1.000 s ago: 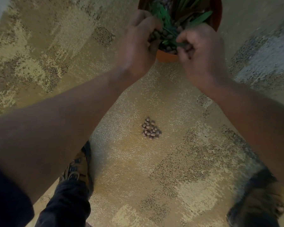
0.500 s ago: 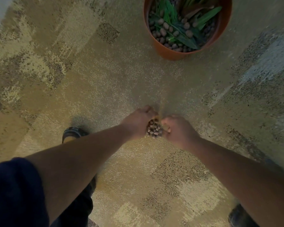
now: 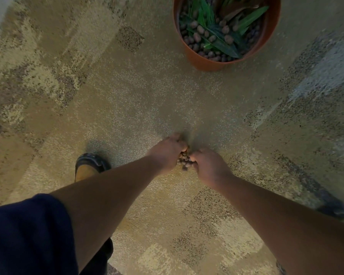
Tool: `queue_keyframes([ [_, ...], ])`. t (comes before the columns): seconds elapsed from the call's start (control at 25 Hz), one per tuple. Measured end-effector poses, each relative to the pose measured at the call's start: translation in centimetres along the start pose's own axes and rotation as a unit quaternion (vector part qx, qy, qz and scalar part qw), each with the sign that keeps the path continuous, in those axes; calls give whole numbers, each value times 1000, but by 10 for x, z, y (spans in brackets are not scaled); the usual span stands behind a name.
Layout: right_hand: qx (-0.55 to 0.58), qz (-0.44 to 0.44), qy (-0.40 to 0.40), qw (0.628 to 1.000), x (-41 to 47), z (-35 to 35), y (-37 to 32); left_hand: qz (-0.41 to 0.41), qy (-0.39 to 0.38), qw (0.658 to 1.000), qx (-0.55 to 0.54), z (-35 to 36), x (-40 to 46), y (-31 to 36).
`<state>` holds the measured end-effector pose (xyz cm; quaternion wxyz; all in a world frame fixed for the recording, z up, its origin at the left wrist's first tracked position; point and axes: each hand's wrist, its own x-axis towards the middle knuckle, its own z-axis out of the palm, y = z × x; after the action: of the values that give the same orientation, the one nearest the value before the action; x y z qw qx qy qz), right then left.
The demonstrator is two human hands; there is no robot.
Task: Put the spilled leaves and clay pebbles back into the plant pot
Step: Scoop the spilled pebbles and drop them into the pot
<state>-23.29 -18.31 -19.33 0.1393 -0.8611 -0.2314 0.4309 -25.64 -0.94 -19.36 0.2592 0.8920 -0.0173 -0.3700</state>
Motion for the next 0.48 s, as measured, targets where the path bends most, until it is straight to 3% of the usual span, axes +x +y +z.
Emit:
queue_keyframes([
  [0.2,-50,-24,-27,998,-5,-4,-3,-19,30,998,-56,5,-2,-9],
  [0.48,-132,-51,-64,988,-8,1,0,-24,34,999,-3,9,-1,-1],
])
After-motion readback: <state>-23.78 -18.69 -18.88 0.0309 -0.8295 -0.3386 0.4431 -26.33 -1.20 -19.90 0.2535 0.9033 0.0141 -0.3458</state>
